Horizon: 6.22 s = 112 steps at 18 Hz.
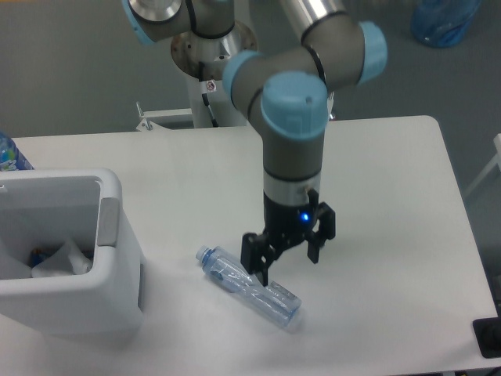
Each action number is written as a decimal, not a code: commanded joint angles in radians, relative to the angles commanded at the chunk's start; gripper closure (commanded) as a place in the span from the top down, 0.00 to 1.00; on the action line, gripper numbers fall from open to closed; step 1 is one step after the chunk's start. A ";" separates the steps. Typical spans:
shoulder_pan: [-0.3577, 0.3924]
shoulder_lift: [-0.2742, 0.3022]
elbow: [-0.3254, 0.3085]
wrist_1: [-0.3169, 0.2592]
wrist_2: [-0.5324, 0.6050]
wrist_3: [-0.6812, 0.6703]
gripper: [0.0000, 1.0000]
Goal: Place the trash in the trash can
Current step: 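Move the gripper over the clear plastic water bottle, then lower the gripper around the bottle's middle and close, then lift the bottle and carry it over the bin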
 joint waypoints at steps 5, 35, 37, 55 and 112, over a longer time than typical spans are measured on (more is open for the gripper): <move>-0.002 -0.078 0.009 0.000 0.009 -0.023 1.00; -0.025 -0.235 0.012 0.000 0.083 -0.112 1.00; -0.032 -0.235 0.012 0.000 0.083 -0.112 0.93; -0.037 -0.223 0.003 0.000 0.084 -0.114 0.58; -0.356 0.184 0.111 0.265 -0.198 -0.137 0.54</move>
